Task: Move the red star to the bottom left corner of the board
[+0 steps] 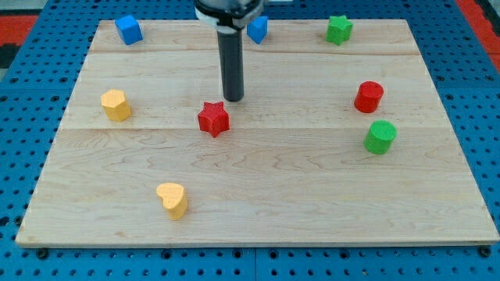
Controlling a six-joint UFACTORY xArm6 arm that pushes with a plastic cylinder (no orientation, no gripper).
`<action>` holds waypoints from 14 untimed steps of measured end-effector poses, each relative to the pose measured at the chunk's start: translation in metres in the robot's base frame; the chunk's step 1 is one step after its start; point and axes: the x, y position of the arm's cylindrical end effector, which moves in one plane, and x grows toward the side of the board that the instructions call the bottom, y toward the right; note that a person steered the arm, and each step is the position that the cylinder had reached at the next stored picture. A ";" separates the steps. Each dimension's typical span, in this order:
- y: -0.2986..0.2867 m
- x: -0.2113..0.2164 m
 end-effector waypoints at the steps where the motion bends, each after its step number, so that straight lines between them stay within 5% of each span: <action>1: 0.005 0.032; 2: -0.050 0.049; 5: -0.066 0.030; 6: -0.095 0.070; 9: -0.124 0.016; 11: -0.188 0.124; 13: -0.208 0.100; 14: -0.211 0.140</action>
